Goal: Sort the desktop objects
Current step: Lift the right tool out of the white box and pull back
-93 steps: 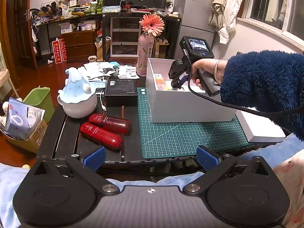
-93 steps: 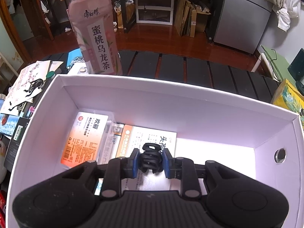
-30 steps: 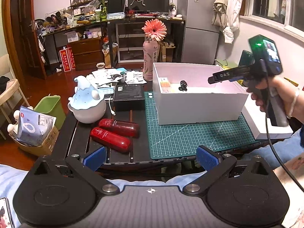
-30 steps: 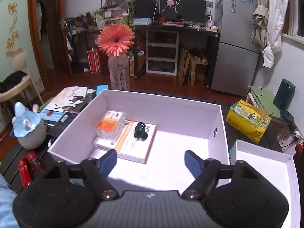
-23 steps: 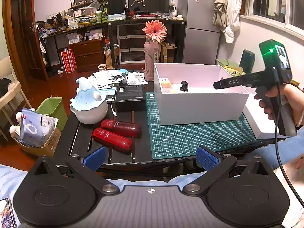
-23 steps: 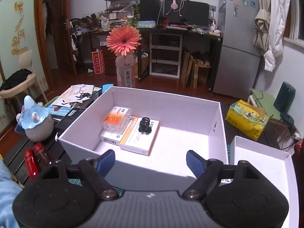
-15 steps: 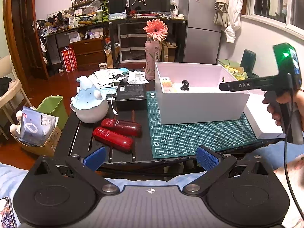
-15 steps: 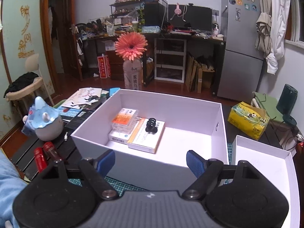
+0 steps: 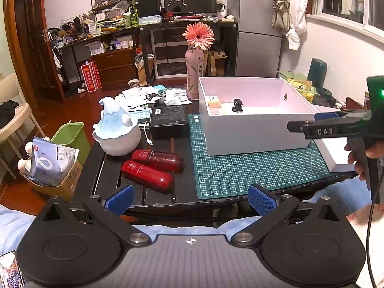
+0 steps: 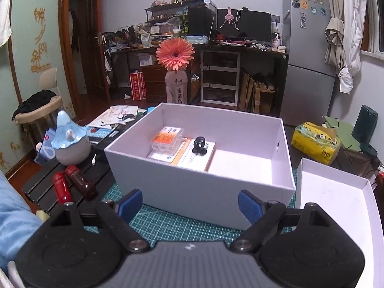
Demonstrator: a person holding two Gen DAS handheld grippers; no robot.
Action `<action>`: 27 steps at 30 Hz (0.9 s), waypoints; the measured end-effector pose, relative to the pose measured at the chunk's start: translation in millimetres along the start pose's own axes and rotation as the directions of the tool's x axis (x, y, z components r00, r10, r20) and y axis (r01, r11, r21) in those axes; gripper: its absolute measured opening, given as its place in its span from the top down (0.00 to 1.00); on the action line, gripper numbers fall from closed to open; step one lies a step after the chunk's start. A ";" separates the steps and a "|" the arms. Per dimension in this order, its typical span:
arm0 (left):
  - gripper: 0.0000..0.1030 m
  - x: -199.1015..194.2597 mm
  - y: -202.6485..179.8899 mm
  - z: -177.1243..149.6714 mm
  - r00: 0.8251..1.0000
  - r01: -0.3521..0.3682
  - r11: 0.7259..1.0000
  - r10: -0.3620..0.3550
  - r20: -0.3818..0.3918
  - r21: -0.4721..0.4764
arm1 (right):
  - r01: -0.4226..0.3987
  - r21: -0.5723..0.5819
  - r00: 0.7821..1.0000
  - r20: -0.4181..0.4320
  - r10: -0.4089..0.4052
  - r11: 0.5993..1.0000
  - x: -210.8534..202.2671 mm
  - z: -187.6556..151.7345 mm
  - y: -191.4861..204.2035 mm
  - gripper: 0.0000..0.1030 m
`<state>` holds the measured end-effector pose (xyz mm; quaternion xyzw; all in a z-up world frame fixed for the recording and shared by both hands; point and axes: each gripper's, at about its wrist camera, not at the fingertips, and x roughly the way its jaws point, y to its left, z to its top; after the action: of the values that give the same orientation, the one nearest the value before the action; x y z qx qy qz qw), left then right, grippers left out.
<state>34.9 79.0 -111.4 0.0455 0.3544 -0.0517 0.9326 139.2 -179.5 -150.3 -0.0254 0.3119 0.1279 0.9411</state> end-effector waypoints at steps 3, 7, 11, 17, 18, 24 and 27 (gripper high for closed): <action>0.00 1.3 -0.6 0.5 1.000 -0.001 1.000 0.001 -0.003 0.005 | 0.003 -0.005 1.000 -0.004 -0.003 1.000 -0.3 -8.0 5.9 0.16; 0.00 2.5 -0.5 1.0 1.000 -0.005 1.000 0.005 -0.009 0.004 | -0.021 0.028 1.000 -0.005 0.021 0.999 -1.3 -17.7 14.0 0.16; 0.00 3.0 0.5 1.2 1.000 -0.001 1.000 0.001 -0.011 -0.002 | 0.003 0.032 1.000 0.018 -0.004 0.999 -6.6 -18.8 21.7 0.16; 0.00 2.3 -1.4 0.5 1.000 -0.004 1.000 0.004 -0.005 0.012 | 0.061 0.057 0.997 0.043 -0.063 0.997 -14.3 -24.8 23.2 0.16; 0.00 2.4 -1.7 0.3 1.000 -0.004 1.000 0.004 -0.005 0.015 | 0.065 0.059 0.997 0.042 -0.068 0.996 -14.4 -26.0 23.3 0.16; 0.00 1.4 -1.7 -0.1 1.000 -0.002 1.000 0.002 0.000 0.018 | 0.066 0.100 0.995 0.065 -0.073 0.993 -14.0 -28.4 22.2 0.16; 0.00 1.2 -0.7 -0.3 1.000 0.002 1.000 -0.002 0.001 0.012 | 0.104 0.070 0.987 0.115 -0.111 0.992 -15.4 -29.5 23.0 0.16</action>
<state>35.5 78.2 -112.5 0.0507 0.3535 -0.0545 0.9325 104.3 -164.6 -164.2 -0.0044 0.2573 0.0681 0.9639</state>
